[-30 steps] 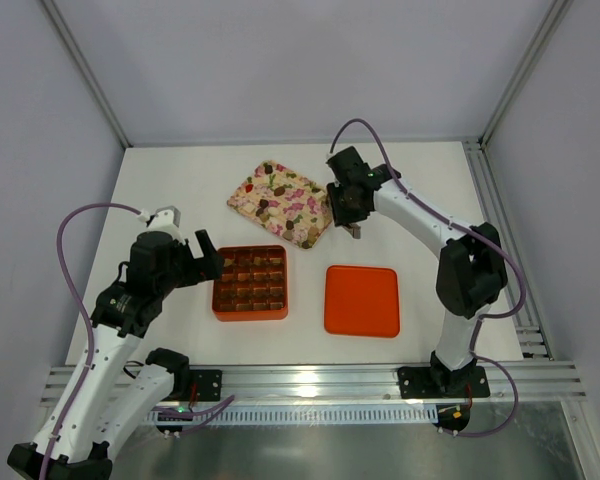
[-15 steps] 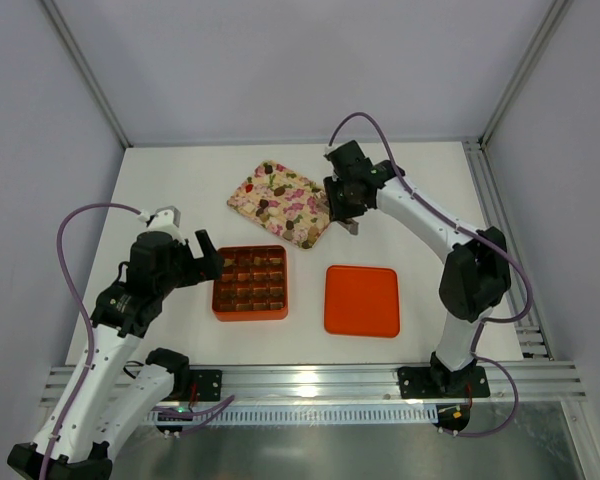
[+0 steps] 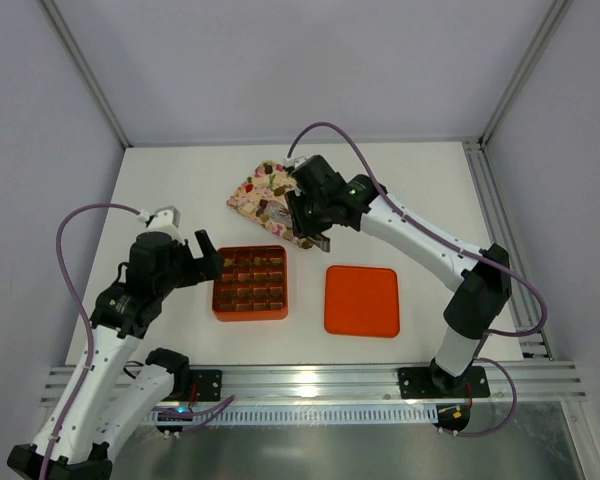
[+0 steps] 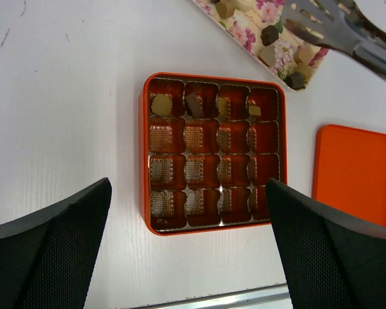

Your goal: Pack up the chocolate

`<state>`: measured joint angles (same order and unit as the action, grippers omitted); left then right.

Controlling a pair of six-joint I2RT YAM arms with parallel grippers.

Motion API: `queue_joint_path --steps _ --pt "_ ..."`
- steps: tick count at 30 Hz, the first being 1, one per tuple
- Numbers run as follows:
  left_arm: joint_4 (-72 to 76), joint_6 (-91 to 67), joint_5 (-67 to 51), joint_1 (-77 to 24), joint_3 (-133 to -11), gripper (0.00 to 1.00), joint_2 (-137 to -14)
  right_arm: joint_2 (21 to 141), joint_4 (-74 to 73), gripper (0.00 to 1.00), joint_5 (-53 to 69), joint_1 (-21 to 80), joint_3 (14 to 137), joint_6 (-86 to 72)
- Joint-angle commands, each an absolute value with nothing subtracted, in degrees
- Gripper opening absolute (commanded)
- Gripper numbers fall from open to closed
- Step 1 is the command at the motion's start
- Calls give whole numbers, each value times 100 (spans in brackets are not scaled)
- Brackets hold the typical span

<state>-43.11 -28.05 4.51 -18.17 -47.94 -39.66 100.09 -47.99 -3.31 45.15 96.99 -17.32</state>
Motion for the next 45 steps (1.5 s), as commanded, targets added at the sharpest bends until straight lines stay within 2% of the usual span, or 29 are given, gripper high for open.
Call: queue_joint_path --steps 1,12,19,37,45 --pt "-4210 -2812 606 -1837 -4851 100 -3859 9668 -4720 37 -378 4860 9932 -1933" --pt "-4289 -2874 1011 -1846 -4860 100 -3604 10063 -4491 37 -404 5993 10037 -2250" --pt "-4307 -2892 1099 -1837 -4869 100 -3577 10459 -4377 37 -413 6371 10107 -2382" --pt "-4289 -2883 976 -1837 -4869 100 -3612 10837 -4351 38 -536 6574 10266 -2408" --pt "-4280 -2874 967 -1846 -4869 100 -3604 10898 -4368 43 -554 6565 10309 -2391"
